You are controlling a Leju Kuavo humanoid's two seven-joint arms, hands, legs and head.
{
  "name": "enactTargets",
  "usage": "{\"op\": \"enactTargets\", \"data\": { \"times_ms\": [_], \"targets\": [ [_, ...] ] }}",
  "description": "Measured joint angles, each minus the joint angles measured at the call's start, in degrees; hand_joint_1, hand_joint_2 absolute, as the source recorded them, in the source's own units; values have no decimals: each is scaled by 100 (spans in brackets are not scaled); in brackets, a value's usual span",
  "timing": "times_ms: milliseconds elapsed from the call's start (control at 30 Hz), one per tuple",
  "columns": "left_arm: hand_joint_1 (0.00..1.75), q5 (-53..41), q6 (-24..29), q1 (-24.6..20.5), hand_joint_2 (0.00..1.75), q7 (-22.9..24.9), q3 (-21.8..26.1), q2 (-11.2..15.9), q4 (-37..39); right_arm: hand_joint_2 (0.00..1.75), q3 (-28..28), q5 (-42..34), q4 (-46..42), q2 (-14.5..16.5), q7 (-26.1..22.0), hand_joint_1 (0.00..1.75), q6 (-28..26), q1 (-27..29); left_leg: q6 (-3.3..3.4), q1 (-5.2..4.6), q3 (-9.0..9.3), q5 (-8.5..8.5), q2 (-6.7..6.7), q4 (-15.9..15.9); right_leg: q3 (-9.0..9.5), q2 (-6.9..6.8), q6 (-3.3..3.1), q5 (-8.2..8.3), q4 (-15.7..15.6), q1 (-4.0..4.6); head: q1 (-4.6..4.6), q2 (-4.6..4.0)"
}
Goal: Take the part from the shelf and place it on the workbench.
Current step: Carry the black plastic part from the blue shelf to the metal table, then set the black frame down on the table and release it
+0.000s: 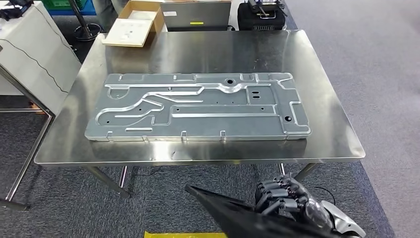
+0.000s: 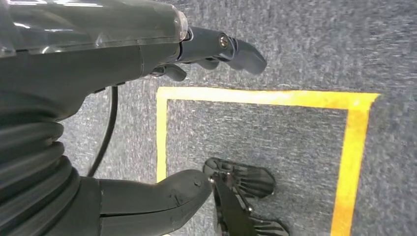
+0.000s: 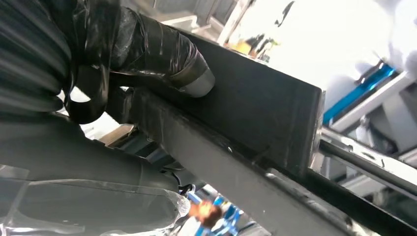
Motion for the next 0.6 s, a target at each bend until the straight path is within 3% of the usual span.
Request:
{"op": "enactTargets", "data": {
  "times_ms": [33, 100, 133, 167, 200, 267, 333, 533, 600],
  "targets": [
    [0, -41, -26, -5, 175, -15, 1, 4, 0, 175, -89, -245, 45, -67, 196, 173, -62, -174, -21, 11, -151, -156, 7, 315, 15, -2, -18, -4, -13, -12, -1, 0],
    [0, -142, -88, -27, 175, -33, 1, 17, 0, 175, -476, -756, 322, -278, 686, 173, -71, -688, -56, 31, -623, -470, 10, 1140, 23, 6, -38, -16, -13, -14, -2, 0],
    [0, -190, -118, -40, 175, -35, 1, 25, 0, 175, -757, -865, 558, -383, 911, 173, -28, -957, -67, 43, -829, -520, 11, 1440, 30, 7, -35, -23, -10, -15, -2, 0],
    [0, -227, -139, -50, 175, -35, 0, 30, 0, 175, -1036, -812, 825, -466, 1052, 173, 20, -1191, -76, 55, -940, -446, 11, 1528, 43, 5, -24, -35, -6, -18, -1, 0],
    [0, -256, -154, -57, 175, -35, -1, 35, 0, 175, -1281, -680, 1087, -528, 1129, 173, 65, -1382, -82, 67, -934, -252, 13, 1372, 64, 0, -5, -51, 1, -23, -2, 0],
    [0, -292, -168, -58, 175, -35, -2, 44, 0, 175, -1646, -457, 1512, -603, 1159, 173, 131, -1649, -84, 84, -668, 273, 20, 589, 115, -16, 48, -92, 12, -37, -1, 0],
    [0, -314, -172, -64, 175, -35, -2, 48, 0, 175, -1868, -353, 1751, -627, 1143, 173, 150, -1799, -48, 64, -443, 540, 20, -8, 126, -28, 109, -114, 18, -32, -1, 0],
    [0, -335, -175, -66, 175, -36, -3, 48, 0, 175, -2052, -236, 1933, -643, 1165, 173, 112, -1900, 51, 41, -407, 565, 13, -141, 114, -32, 189, -115, 4, -32, -1, 0],
    [0, -387, -179, -79, 175, -39, -11, 48, 0, 175, -2121, 431, 2220, -729, 1388, 173, -258, -2095, 160, 44, -383, 581, 17, -188, -173, -28, 257, -443, 615, -57, 1, 0]
  ]
}}
